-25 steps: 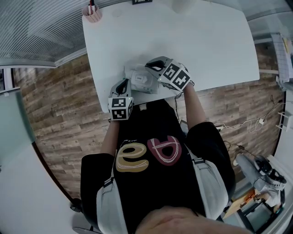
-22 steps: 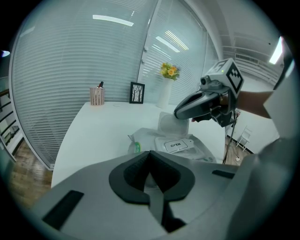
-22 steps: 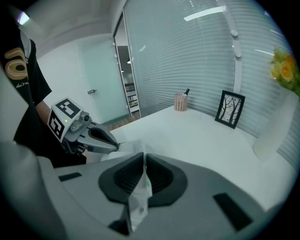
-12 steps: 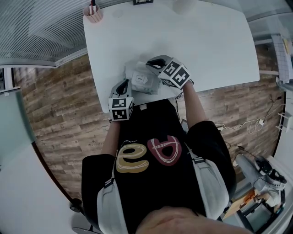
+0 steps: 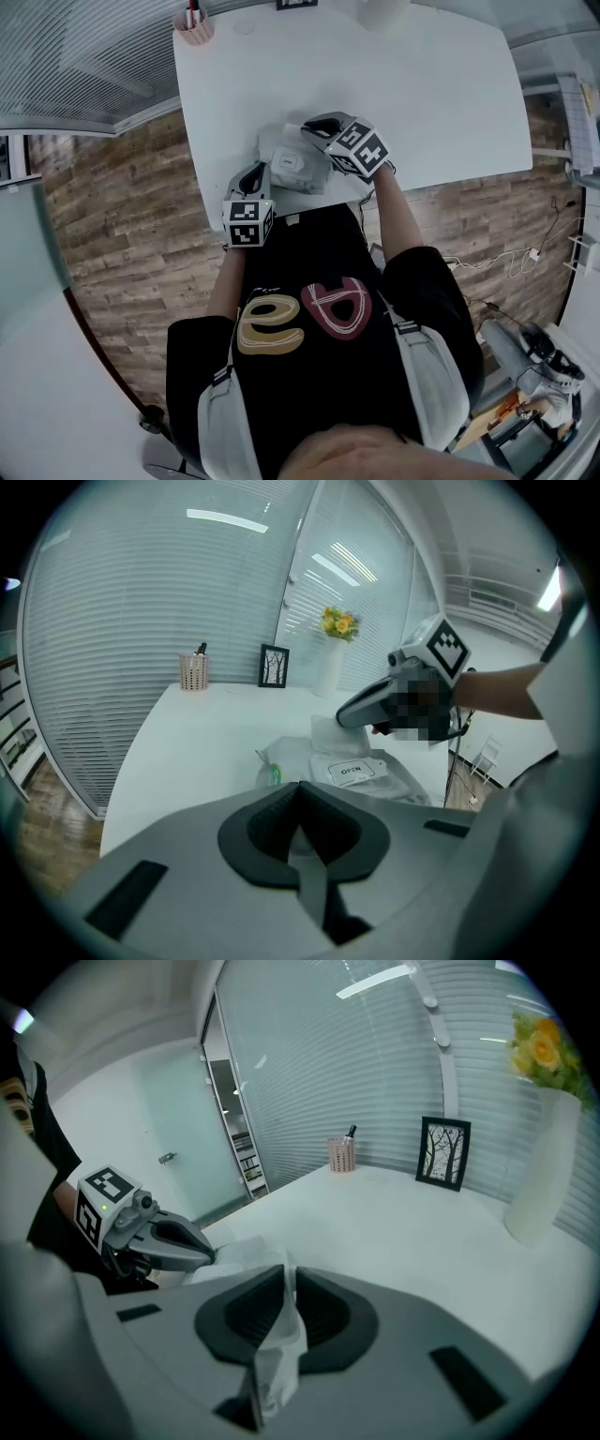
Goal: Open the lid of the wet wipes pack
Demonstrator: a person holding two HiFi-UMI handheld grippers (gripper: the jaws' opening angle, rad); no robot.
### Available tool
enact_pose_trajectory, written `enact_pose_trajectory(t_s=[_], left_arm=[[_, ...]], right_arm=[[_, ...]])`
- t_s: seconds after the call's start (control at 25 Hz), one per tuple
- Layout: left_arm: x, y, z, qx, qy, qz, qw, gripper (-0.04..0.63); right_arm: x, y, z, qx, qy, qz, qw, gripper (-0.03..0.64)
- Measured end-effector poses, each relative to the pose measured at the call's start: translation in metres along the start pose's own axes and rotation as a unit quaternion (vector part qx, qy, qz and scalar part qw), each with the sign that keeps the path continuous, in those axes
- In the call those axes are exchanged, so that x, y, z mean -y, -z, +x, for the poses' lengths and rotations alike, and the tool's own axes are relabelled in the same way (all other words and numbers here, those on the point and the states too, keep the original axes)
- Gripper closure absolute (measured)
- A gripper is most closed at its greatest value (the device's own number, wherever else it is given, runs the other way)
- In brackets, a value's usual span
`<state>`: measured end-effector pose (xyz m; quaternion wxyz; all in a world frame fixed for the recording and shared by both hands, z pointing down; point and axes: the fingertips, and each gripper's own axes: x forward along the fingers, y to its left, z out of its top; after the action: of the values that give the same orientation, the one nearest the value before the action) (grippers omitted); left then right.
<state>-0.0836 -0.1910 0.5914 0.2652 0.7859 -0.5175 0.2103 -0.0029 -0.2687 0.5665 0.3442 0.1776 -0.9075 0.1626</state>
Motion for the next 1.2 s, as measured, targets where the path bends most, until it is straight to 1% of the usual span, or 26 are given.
enact_pose_trajectory(t_s=[0.32,0.48,0.56,0.72,0.92,1.0,1.12,1.2], left_arm=[[-0.001,-0.001,0.001,0.004,0.000,-0.009,0.9999,0.578],[-0.003,-0.001,0.000,0.018,0.009,-0.031,0.9993,0.578],[-0.003,0.000,0.000,0.020,0.007,-0.034,0.9992,0.578],[-0.002,-0.001,0.001,0.022,0.004,-0.037,0.9991,0.578],[-0.002,0.001,0.000,0.021,0.003,-0.033,0.9992,0.578],[-0.001,0.002,0.001,0.021,0.003,-0.032,0.9992,0.578],[-0.001,0.000,0.001,0.025,0.007,-0.036,0.9990,0.578],[-0.002,0.000,0.000,0.026,0.007,-0.036,0.9990,0.578]], right_arm=[[0.005,0.003,0.004,-0.003,0.007,0.012,1.000,0.563],[0.006,0.003,0.006,0.007,0.018,0.029,0.999,0.563],[0.008,0.006,0.008,0.005,0.026,0.034,0.999,0.563],[0.010,0.010,0.012,-0.004,0.053,0.022,0.998,0.558],[0.010,0.012,0.013,-0.003,0.063,0.026,0.998,0.555],[0.010,0.013,0.011,-0.010,0.077,0.010,0.997,0.554],[0.009,0.011,0.005,-0.018,0.102,-0.014,0.994,0.510],[0.008,0.008,0.000,-0.008,0.109,-0.008,0.994,0.487]])
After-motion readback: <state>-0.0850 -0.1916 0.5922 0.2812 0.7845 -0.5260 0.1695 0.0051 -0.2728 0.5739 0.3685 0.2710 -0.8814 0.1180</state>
